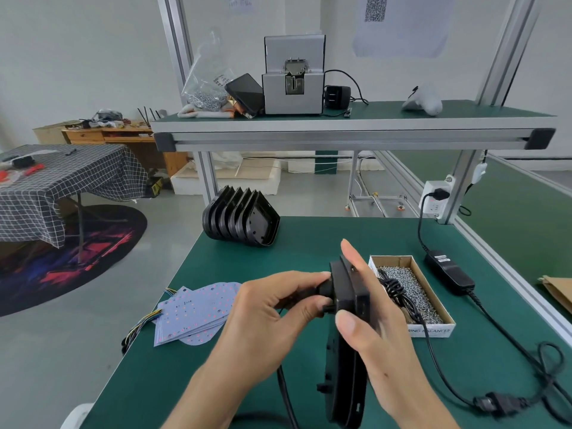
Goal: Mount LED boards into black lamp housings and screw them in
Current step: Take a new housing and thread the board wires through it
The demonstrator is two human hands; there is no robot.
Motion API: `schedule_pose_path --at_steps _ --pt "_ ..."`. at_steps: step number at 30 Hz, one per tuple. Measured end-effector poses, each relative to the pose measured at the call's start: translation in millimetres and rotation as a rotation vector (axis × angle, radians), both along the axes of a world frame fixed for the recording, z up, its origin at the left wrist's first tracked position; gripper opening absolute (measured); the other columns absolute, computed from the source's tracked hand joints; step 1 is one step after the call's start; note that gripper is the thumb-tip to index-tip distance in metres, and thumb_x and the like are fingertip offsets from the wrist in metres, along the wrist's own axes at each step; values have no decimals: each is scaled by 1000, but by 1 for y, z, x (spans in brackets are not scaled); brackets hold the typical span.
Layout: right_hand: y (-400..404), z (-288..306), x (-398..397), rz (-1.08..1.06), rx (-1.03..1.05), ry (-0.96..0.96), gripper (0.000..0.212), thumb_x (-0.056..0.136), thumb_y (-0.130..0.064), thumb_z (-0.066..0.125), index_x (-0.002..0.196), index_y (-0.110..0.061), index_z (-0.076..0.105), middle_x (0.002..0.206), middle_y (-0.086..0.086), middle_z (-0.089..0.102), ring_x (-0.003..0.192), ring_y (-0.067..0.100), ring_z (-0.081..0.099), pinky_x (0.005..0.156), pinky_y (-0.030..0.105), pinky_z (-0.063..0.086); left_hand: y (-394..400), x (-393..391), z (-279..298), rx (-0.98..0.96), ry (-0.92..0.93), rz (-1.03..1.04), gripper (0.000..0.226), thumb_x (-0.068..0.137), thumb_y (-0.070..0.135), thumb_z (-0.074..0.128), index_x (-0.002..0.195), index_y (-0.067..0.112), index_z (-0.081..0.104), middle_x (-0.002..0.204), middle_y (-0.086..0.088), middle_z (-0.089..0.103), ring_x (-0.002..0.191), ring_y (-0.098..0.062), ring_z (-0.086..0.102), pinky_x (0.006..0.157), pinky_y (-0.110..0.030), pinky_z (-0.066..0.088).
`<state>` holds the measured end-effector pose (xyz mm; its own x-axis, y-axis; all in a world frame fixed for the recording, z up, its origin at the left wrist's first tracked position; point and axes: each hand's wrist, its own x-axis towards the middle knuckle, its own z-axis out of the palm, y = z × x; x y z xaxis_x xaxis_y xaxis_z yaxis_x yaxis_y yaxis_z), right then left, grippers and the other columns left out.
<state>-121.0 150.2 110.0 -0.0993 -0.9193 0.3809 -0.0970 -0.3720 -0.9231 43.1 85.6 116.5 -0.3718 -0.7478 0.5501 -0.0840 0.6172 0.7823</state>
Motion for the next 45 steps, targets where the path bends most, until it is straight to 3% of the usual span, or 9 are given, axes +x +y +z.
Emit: schedule_pose_path --at_steps 5,10,20,29,31,34,36,41,45 --pt "-5 5 11 -167 92 120 96 63 -77 65 151 -68 27 130 -24 39 130 -10 44 92 1 39 -2 -3 -20 301 82 -56 32 102 15 61 128 30 73 114 6 79 105 -10 72 90 -24 56" --pt "-1 8 16 -205 143 136 92 59 -76 66 146 -63 38 123 -28 42 120 -22 44 83 -6 35 1 -1 -29 339 84 -69 39 97 23 60 134 12 68 106 15 78 95 4 70 83 -11 50" --pt "13 24 24 -198 110 104 89 56 -70 69 142 -59 47 126 -24 49 120 -20 49 84 -5 38 -9 6 -37 233 164 -46 36 93 19 69 123 37 76 111 9 79 103 4 70 84 -11 51" --pt "12 28 24 -206 152 76 90 65 -68 75 148 -58 41 128 -31 42 114 -31 43 79 -9 34 -9 -7 -30 271 194 -55 48 95 56 65 101 8 63 68 17 64 74 16 52 69 -5 43" --pt "7 28 23 -234 193 100 96 59 -80 67 148 -61 37 127 -34 37 114 -34 37 80 -10 31 -10 -12 -31 231 144 -47 44 101 56 56 109 13 58 83 -1 62 75 14 58 73 -3 44" --pt "-5 29 17 -339 211 110 98 57 -85 64 148 -59 38 128 -27 36 108 -39 30 80 -9 31 -6 -13 -33 269 58 -70 51 110 51 35 150 26 53 139 16 64 133 1 55 107 -13 42" --pt "-14 30 10 -413 241 101 101 54 -89 61 148 -59 37 124 -25 35 110 -31 35 79 2 36 8 -13 -33 167 82 100 49 109 51 29 150 33 50 151 17 52 146 -7 42 111 -12 33" --pt "-29 25 -2 -462 352 149 113 49 -95 55 152 -56 30 126 -11 31 132 13 43 96 30 32 50 -23 -38 72 -138 265 43 80 51 66 122 46 57 105 26 71 103 2 67 86 -8 44" --pt "-26 18 -1 -388 360 248 119 52 -98 50 159 -53 20 135 -8 32 138 9 36 102 27 29 57 -35 -45 238 -98 254 28 82 39 58 106 53 55 89 25 74 83 -1 71 70 -12 51"
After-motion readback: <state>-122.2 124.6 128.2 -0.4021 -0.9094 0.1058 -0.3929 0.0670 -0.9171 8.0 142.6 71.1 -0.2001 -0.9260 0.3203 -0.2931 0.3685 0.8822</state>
